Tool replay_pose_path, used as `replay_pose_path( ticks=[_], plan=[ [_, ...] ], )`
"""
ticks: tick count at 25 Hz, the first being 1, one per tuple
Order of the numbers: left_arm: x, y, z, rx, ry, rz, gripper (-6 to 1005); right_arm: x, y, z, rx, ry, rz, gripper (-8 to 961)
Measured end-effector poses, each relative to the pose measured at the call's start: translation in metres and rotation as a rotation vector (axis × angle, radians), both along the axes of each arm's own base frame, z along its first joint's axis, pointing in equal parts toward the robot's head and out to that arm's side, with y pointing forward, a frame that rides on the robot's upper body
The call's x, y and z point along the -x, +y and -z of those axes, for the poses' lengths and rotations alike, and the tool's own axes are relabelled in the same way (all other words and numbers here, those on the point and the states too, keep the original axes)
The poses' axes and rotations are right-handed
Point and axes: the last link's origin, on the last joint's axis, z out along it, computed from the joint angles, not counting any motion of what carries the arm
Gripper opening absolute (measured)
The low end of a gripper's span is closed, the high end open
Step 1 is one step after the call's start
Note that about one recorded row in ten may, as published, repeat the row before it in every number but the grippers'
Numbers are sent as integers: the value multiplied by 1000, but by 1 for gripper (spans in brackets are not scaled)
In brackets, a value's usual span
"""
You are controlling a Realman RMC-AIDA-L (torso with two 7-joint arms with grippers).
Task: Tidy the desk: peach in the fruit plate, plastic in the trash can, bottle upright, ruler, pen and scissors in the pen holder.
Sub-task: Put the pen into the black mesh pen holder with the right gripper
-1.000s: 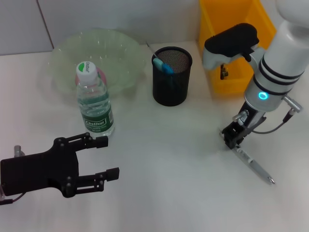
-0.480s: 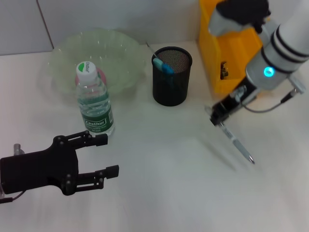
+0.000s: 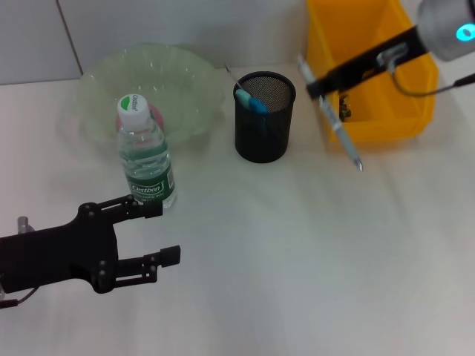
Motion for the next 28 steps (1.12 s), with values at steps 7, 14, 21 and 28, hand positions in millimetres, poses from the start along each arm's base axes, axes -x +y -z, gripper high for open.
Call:
replay_pose_path(
  ticks=[7, 14, 21, 28],
  plan=[
    [-2, 1, -1, -1, -16, -8, 788, 3, 9, -18, -135, 75, -149, 178],
    [-5, 2, -1, -4, -29, -6, 788, 2, 24, -3, -185, 144, -251, 178],
    [-6, 2, 1, -2, -34, -5, 788, 1, 37, 25, -219, 199, -345, 178],
    [-7, 2, 2, 0, -37, -6, 788, -6, 48, 43, -285, 210, -386, 178]
  ],
)
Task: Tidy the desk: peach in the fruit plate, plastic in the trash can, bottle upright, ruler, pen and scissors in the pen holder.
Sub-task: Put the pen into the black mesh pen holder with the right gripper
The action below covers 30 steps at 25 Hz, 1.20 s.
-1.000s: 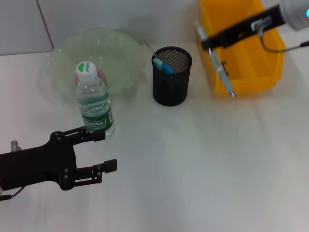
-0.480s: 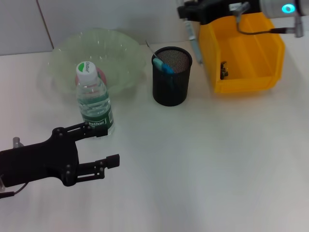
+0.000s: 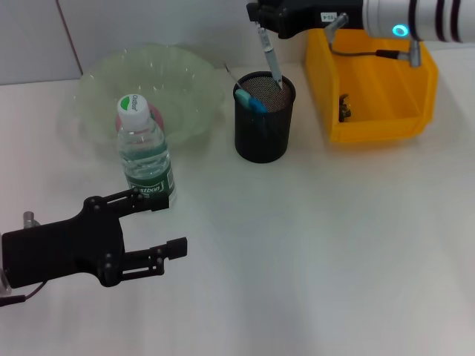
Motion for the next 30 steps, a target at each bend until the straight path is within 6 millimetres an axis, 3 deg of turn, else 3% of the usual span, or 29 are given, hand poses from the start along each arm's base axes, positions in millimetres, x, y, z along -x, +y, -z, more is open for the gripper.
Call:
replay_pose_path(
  ticks=[7, 30],
  plan=[
    [0, 0, 2, -1, -3, -6, 788, -14, 6, 23, -44, 31, -17, 179],
    [0, 0, 3, 6, -8, -20, 788, -65, -7, 49, -99, 95, 39, 179]
  ],
)
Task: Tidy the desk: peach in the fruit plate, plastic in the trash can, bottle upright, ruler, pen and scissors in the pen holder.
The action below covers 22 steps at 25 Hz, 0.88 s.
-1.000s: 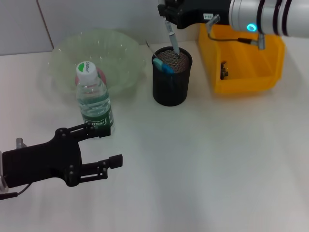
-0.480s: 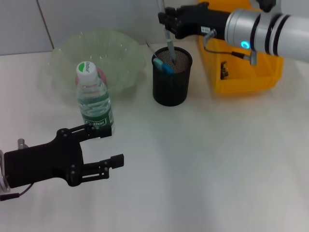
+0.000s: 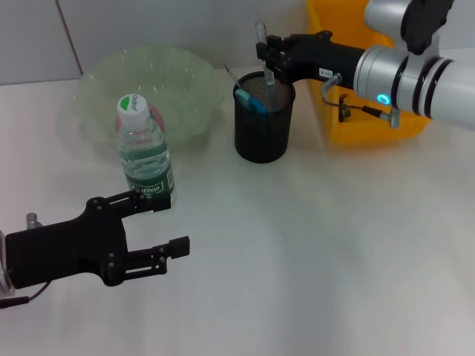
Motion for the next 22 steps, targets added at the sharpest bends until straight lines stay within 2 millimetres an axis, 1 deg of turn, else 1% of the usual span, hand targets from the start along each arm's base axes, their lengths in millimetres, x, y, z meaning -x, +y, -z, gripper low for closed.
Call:
replay_pose_path(
  ticks=[7, 14, 20, 22],
  plan=[
    [0, -1, -1, 1, -1, 2, 788, -12, -7, 9, 16, -4, 20, 178],
    [0, -1, -1, 1, -1, 2, 788, -24, -14, 8, 23, 11, 45, 195],
    [1, -2, -1, 0, -1, 2, 788, -26, -19, 4, 41, 59, 53, 380],
    [1, -1, -2, 0, 1, 4, 788, -27, -26, -3, 58, 116, 61, 468]
  ],
)
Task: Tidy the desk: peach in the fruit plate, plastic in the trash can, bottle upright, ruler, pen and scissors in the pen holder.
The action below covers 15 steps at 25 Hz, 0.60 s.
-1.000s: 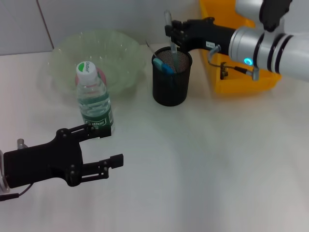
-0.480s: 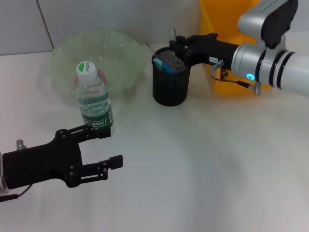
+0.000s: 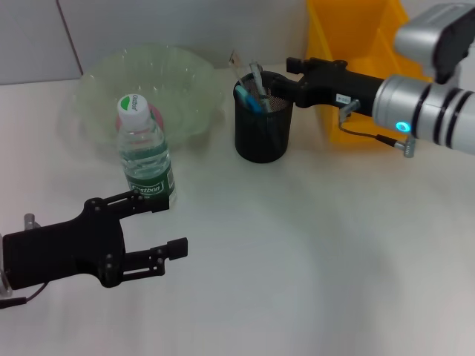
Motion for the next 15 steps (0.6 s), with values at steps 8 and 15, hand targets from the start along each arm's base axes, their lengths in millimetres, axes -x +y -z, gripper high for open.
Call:
replay_pose_path(
  ticks=[8, 15],
  plan=[
    [-4, 7, -3, 13, 5, -4, 788, -5, -34, -25, 180, 153, -69, 669],
    [-14, 21, -4, 66, 17, -22, 788, -15, -67, -28, 425, 84, -164, 754]
  ],
)
